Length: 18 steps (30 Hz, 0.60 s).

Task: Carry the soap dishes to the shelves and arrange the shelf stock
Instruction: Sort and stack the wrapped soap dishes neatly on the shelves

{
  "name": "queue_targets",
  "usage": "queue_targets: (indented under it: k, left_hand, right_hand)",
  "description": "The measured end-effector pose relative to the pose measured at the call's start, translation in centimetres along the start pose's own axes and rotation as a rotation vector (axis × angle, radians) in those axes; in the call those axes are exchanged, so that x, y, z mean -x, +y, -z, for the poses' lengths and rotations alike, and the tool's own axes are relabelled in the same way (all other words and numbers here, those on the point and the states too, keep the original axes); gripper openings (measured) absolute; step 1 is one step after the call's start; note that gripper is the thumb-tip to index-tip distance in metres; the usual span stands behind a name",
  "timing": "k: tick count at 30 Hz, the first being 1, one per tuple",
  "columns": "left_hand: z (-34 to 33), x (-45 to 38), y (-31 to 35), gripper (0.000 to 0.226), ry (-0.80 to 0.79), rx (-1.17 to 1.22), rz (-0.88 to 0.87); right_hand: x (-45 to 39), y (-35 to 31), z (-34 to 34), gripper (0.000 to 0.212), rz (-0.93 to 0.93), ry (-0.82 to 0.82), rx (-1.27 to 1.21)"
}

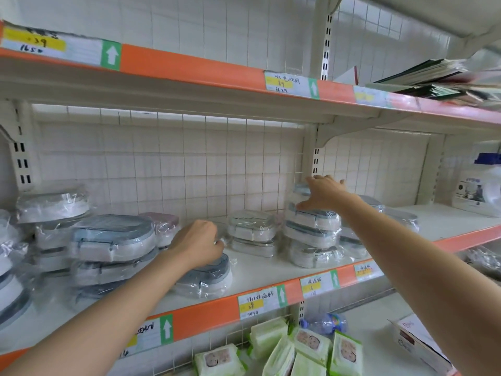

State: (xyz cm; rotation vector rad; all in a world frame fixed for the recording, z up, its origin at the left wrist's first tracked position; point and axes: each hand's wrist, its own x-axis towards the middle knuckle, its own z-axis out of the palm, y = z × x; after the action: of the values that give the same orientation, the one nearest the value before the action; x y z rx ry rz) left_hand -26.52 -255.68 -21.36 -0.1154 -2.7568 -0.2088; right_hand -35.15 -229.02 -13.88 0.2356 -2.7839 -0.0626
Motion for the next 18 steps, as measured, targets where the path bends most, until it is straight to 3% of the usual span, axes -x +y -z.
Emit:
queue_targets:
  k: [8,14,18]
  left_hand:
    - [1.3,0.9,-1.1,0.024,0.015,0.006,0.036]
    - [3.1,1.5,-1.2,0.021,0.054,0.028,0.049]
    - [3.3,2.2,-1.0,0.020,0.072,0.047,0.038]
  right_hand:
    - [1.2,-1.2,-0.9,0.063,0.057,0.105,-0.037]
    - [4.7,-5.8,-0.3,0.069,0.308,0.216,0.063]
    - [8.1,-9.0,-0.3,0.054,0.449,0.267,0.220]
